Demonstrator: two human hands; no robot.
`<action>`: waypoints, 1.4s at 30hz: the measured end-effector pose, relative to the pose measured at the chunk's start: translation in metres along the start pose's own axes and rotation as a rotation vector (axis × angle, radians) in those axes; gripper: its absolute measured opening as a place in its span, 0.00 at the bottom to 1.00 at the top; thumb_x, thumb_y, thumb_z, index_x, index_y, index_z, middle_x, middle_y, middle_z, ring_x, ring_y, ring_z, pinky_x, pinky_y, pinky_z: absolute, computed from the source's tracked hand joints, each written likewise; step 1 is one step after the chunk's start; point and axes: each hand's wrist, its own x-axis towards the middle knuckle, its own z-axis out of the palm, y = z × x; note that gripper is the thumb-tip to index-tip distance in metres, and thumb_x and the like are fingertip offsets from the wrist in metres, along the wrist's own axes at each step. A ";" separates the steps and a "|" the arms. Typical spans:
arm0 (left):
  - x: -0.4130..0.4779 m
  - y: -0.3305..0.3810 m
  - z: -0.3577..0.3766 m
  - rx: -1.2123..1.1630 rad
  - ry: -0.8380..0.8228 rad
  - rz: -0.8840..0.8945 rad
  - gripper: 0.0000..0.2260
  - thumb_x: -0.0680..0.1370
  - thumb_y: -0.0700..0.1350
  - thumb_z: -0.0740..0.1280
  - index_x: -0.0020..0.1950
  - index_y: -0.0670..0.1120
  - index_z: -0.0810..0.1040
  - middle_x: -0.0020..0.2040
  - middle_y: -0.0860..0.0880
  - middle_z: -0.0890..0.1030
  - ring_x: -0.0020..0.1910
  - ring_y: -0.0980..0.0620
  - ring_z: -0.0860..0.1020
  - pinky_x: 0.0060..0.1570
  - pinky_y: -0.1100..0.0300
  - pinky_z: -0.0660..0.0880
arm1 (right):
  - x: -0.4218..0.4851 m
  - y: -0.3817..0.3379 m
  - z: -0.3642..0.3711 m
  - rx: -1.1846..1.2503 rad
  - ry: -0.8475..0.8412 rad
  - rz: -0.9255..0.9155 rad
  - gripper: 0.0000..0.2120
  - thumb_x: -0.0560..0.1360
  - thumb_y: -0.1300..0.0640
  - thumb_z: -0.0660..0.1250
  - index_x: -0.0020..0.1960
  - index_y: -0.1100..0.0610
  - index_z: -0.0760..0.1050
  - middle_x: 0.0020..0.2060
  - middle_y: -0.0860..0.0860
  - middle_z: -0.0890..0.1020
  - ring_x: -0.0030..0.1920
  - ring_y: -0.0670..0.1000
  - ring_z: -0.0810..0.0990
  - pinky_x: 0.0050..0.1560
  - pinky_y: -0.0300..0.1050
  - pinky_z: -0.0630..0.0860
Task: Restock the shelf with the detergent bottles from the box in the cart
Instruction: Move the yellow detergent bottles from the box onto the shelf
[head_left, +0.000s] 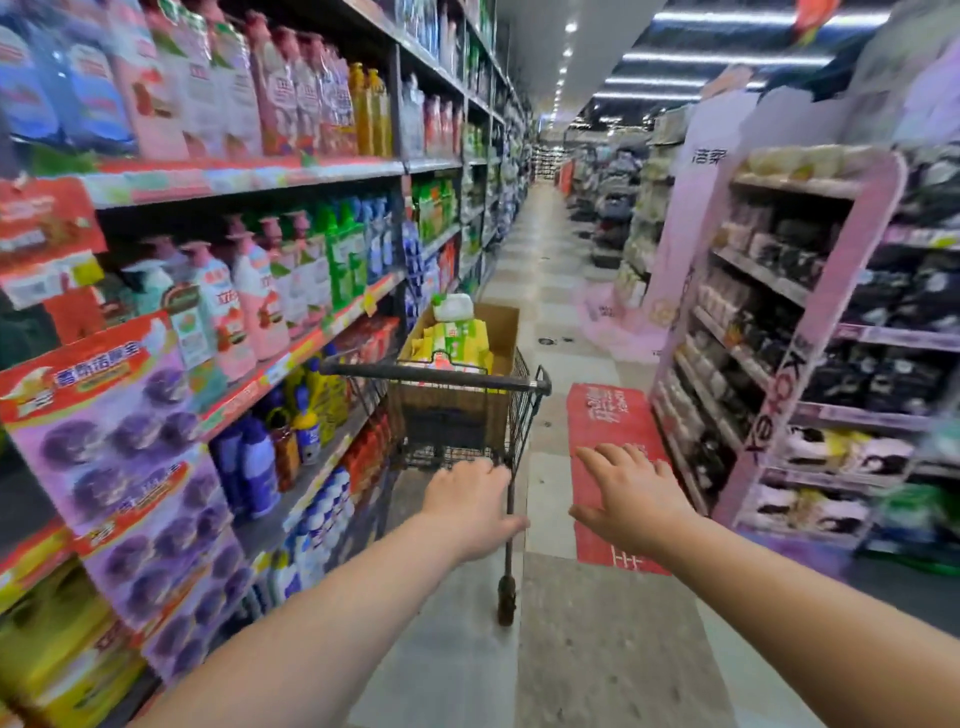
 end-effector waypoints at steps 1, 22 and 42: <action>0.018 -0.005 -0.003 0.006 0.003 0.017 0.24 0.74 0.63 0.62 0.62 0.47 0.71 0.60 0.45 0.74 0.61 0.42 0.72 0.57 0.48 0.69 | 0.016 0.003 -0.002 -0.002 0.003 0.013 0.33 0.74 0.38 0.60 0.75 0.47 0.53 0.74 0.49 0.61 0.74 0.55 0.57 0.71 0.61 0.58; 0.355 0.078 0.035 -0.048 -0.067 0.098 0.25 0.75 0.63 0.60 0.64 0.48 0.70 0.63 0.46 0.73 0.63 0.45 0.71 0.59 0.50 0.69 | 0.260 0.212 0.033 0.083 -0.069 0.104 0.35 0.75 0.39 0.60 0.76 0.48 0.51 0.75 0.50 0.59 0.75 0.54 0.56 0.72 0.59 0.58; 0.608 0.041 0.057 -0.124 -0.039 -0.214 0.24 0.74 0.62 0.62 0.62 0.47 0.71 0.61 0.45 0.73 0.62 0.43 0.71 0.57 0.50 0.69 | 0.537 0.317 0.070 0.081 -0.151 -0.210 0.34 0.75 0.38 0.60 0.75 0.47 0.52 0.74 0.50 0.61 0.73 0.55 0.61 0.70 0.58 0.61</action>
